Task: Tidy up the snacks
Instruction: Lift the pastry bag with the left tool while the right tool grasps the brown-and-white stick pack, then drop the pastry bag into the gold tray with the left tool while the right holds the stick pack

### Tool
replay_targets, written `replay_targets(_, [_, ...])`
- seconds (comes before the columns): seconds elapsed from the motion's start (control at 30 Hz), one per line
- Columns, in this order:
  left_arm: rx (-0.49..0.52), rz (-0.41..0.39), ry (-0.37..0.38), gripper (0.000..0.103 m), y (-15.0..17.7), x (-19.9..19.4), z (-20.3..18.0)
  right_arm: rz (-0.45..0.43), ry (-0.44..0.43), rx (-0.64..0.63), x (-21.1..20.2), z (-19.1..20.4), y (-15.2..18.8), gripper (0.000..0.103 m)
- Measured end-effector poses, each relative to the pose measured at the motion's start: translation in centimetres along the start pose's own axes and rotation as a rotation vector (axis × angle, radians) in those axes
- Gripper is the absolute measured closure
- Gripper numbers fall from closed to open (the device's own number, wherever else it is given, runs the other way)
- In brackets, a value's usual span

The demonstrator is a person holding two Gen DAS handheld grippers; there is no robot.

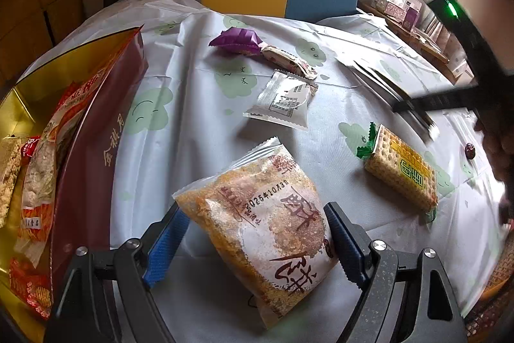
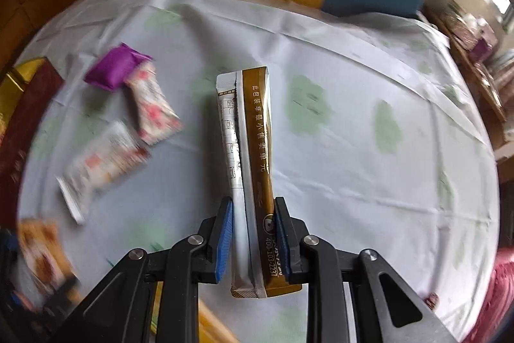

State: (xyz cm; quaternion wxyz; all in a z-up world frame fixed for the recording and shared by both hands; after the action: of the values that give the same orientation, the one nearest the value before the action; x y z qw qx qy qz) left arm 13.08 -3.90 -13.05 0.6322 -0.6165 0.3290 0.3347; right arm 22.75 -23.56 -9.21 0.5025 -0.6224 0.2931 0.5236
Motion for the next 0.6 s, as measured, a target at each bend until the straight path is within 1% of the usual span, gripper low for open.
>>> replay_targets(0.03, [-0.001, 0.000, 0.000, 0.018, 0.0, 0.0, 0.0, 0.017, 0.024, 0.015, -0.2, -1.0, 0.6, 0.078])
replay_targets(0.1, [0.001, -0.001, 0.001, 0.018, 0.1, 0.0, 0.0, 0.061, 0.024, 0.064, 0.2, -2.6, 2.2, 0.078])
replay_targets(0.17, [0.000, -0.001, 0.004, 0.018, 0.1, 0.1, 0.1, 0.053, -0.019, 0.110, 0.1, -3.6, 3.5, 0.077])
replay_targets(0.27, [0.000, 0.000, 0.013, 0.018, 0.1, 0.0, 0.2, 0.029, -0.078, 0.184, -0.1, -4.7, 4.3, 0.075])
replay_targets(0.37, [0.005, 0.008, 0.030, 0.017, 0.3, -0.3, 0.3, 0.026, -0.077, 0.187, -0.5, -4.9, 4.8, 0.074])
replay_targets(0.47, [0.006, 0.015, 0.043, 0.016, 0.5, -0.6, 0.4, 0.022, -0.064, 0.170, -0.3, -5.3, 4.5, 0.074])
replay_targets(0.6, [0.007, 0.027, 0.033, 0.016, 0.8, -0.9, 0.3, 0.022, -0.064, 0.169, -0.8, -5.1, 4.8, 0.073])
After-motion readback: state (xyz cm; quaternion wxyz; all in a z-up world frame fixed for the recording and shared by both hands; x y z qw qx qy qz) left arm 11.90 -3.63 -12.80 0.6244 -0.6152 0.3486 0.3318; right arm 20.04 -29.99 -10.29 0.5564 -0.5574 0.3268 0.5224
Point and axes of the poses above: each gripper's, at about its wrist camera, not at the fingertips, and x roughly the way its jaws point, z to its left, y to its underside, the point moved 5 cm from there along x, roughly the way its jaws point, and after that the axes turned 11 degrees about -y, right-handed, at the moved point
